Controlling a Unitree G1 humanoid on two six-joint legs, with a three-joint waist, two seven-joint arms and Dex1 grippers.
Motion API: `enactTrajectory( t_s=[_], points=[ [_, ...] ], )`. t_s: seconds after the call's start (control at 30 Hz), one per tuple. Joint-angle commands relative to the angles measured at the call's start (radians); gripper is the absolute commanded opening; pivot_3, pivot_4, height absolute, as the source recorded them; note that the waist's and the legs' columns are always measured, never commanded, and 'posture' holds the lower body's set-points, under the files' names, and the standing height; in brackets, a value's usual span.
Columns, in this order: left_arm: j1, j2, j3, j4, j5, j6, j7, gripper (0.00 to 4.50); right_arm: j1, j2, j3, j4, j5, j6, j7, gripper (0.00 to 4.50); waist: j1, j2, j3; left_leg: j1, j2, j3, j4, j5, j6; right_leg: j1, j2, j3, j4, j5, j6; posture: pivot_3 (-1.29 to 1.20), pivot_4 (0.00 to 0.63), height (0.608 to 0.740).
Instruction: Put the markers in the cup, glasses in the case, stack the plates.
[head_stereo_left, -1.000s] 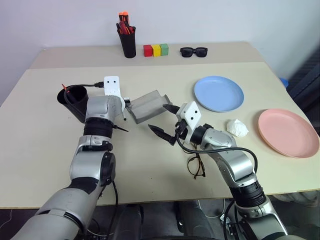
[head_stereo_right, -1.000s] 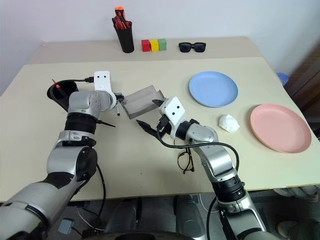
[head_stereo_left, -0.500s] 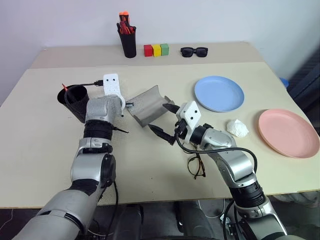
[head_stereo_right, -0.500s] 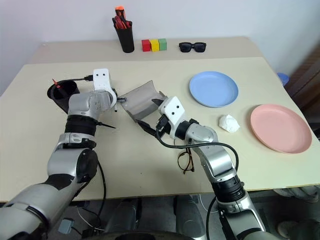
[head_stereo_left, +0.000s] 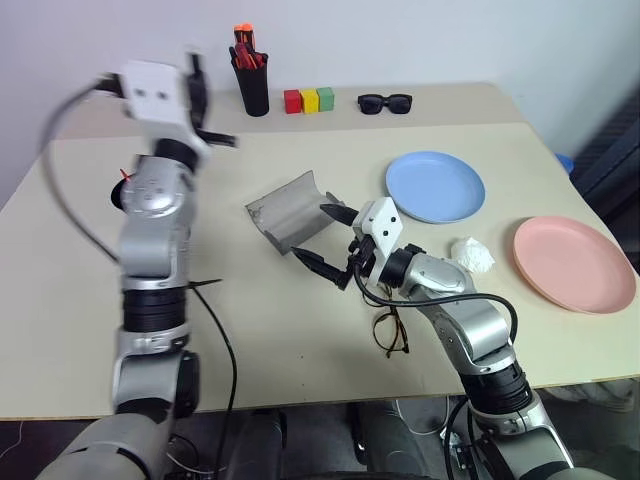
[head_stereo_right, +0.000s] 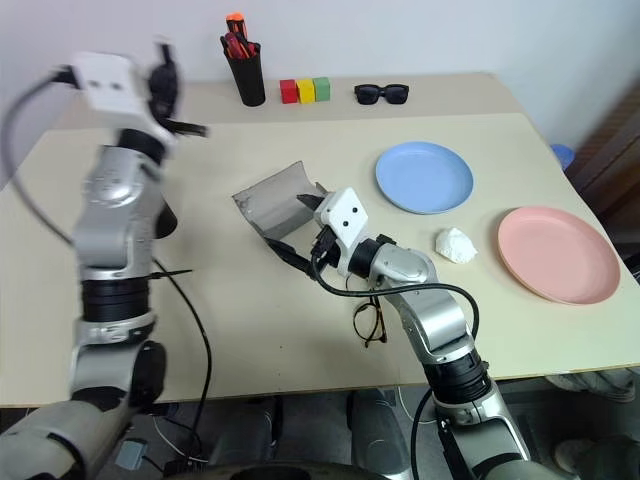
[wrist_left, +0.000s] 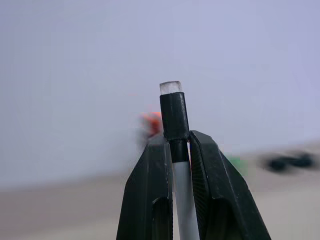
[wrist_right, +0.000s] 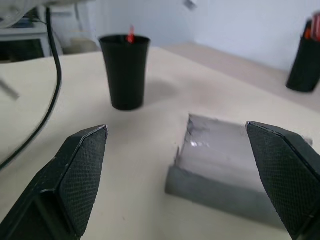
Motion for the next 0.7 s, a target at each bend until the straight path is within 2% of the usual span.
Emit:
enactTrajectory(
  t_s=[0.03, 0.2, 0.37, 0.7],
  points=[
    [0.063, 0.047, 0.082, -0.043, 0.03, -0.046, 0.036, 0.03, -0.056, 0.02, -0.011, -0.034, 0.025, -0.002, 0.002, 4.5, 0.001, 0.0, 0.0, 0.0, 0.0, 0.0, 0.0, 0.0, 0.0, 0.0, 0.0, 0.0, 0.0, 0.0, 0.0, 0.0, 0.15, 0.74],
    [0.127, 0.044, 0.113, -0.008, 0.02, -0.099, 0.042, 0.03, -0.12, 0.063, -0.004, -0.032, 0.076, 0.018, 0.022, 4.5, 0.012, -0.001, 0.0, -0.001, 0.0, 0.0, 0.001, 0.0, 0.0, 0.001, 0.0, 0.0, 0.0, 0.0, 0.0, 0.0, 0.15, 0.74],
    [0.144, 0.007, 0.08, 0.063, 0.016, -0.176, 0.02, 0.03, -0.155, 0.089, 0.012, -0.02, 0.093, 0.023, 0.035, 4.5, 0.009, -0.001, 0.0, -0.001, 0.0, 0.0, 0.001, 0.0, 0.0, 0.001, 0.0, -0.001, -0.001, 0.0, 0.0, 0.0, 0.15, 0.74],
    [0.201, 0.005, 0.042, 0.121, 0.094, -0.263, 0.065, 0.03, -0.147, 0.094, 0.017, -0.022, 0.083, 0.02, 0.026, 4.5, 0.001, -0.001, 0.0, 0.0, 0.0, 0.0, 0.0, 0.0, 0.0, 0.0, 0.0, 0.0, 0.0, 0.0, 0.0, 0.0, 0.15, 0.74]
  ],
)
